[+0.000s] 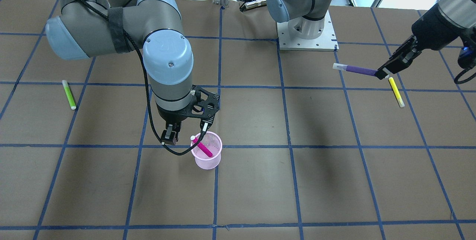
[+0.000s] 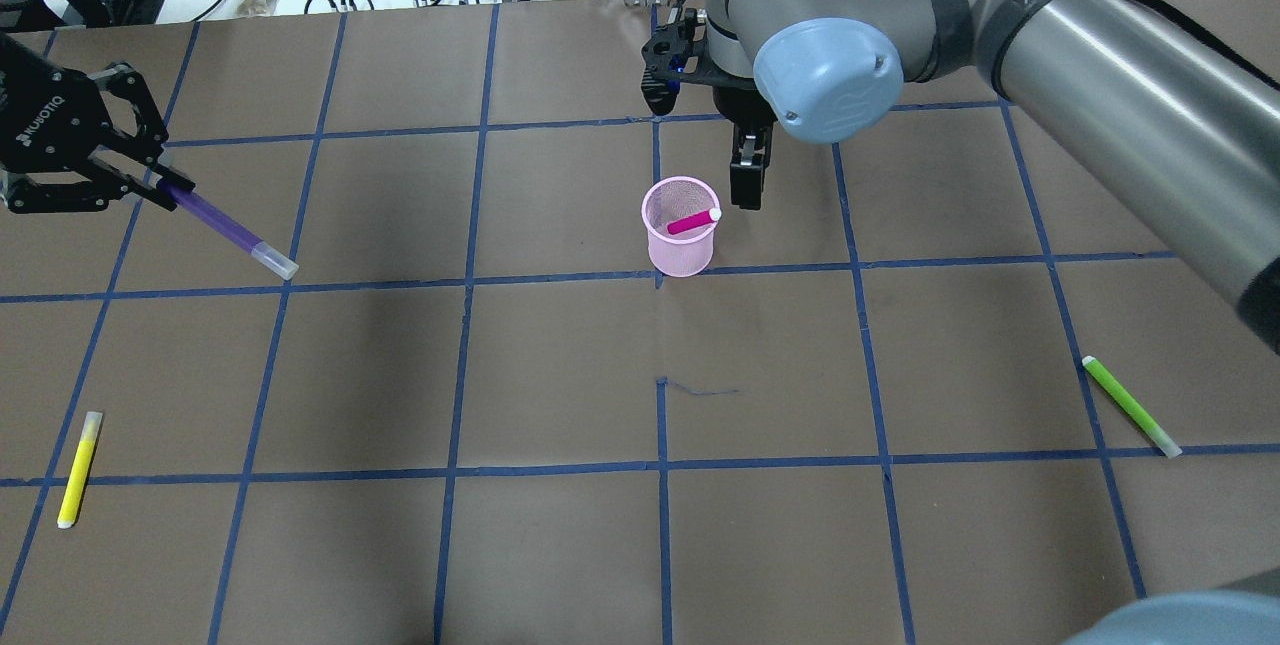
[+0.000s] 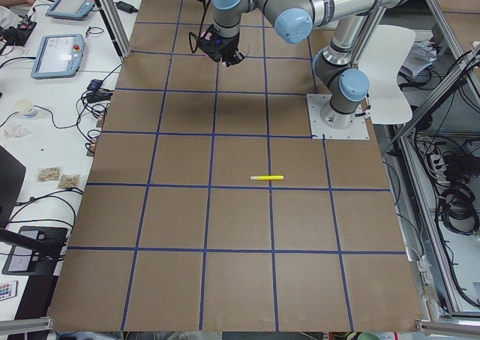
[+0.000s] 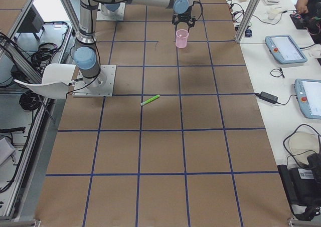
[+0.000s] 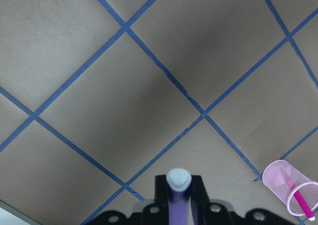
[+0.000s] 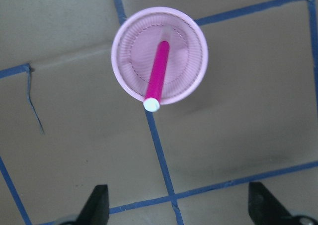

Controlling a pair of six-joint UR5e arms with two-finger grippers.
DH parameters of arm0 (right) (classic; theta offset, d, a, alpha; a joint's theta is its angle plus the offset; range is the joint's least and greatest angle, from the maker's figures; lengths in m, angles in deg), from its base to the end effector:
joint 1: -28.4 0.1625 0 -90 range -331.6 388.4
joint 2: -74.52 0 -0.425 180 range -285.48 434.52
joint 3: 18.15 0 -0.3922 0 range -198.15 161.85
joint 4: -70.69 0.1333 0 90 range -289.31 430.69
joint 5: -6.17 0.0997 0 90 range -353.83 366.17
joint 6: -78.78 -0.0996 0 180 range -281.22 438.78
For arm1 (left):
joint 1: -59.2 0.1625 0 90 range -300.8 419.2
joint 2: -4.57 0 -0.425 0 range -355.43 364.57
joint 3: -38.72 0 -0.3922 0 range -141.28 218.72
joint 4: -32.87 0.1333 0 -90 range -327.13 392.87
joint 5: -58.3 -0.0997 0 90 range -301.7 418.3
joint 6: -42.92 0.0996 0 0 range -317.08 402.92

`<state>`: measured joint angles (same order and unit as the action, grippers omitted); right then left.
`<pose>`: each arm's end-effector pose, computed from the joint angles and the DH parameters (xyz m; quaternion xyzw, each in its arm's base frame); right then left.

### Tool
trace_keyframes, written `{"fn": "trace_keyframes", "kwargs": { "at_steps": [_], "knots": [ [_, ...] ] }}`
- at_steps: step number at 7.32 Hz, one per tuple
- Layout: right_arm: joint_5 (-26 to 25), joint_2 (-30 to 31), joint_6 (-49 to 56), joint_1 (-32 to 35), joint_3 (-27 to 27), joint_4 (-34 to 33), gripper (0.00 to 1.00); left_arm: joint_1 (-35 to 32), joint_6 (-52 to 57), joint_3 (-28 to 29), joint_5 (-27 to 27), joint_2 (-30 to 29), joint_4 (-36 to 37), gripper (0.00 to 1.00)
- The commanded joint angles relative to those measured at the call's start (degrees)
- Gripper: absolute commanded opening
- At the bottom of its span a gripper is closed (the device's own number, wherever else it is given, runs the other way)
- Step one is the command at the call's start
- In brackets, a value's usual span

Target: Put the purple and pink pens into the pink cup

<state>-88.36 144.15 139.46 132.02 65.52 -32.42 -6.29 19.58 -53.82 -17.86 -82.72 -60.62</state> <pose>0.2694 -0.5793 0.3649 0.6037 -0.7962 -0.0232 0.0330 0.0504 -0.4892 0.4859 0.4056 -0.9056 -0.0275 0.1207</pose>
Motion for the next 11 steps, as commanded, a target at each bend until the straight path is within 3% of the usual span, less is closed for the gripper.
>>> {"fn": "trace_keyframes", "kwargs": {
  "at_steps": [1, 2, 5, 7, 8, 11],
  "knots": [
    [0.3, 7.0, -8.9, -6.2, 0.8, 0.7, 1.00, -9.9, -5.5, -0.1, -6.1, -0.7, 9.5, 0.04],
    [0.6, 9.7, -11.3, -10.3, 0.7, 3.7, 1.00, -15.8, -8.2, -0.3, -10.7, -1.3, 14.9, 0.05],
    [1.1, 15.6, -40.7, -13.1, 1.0, 10.5, 1.00, -26.8, -27.8, -1.9, -12.8, -5.0, 26.0, 0.04],
    [1.7, 17.3, -64.7, -12.3, 1.0, 11.0, 1.00, -34.9, -32.7, -2.6, -20.0, -8.7, 34.0, 0.05],
    [2.4, 16.9, -69.2, -11.2, 1.1, 10.8, 1.00, -38.1, -35.0, -2.6, -23.9, -10.9, 36.9, 0.04],
    [2.3, 17.2, -68.8, -10.2, 2.4, 10.7, 1.00, -43.3, -40.2, -2.1, -27.1, -15.7, 42.3, 0.04]
  ]
}}
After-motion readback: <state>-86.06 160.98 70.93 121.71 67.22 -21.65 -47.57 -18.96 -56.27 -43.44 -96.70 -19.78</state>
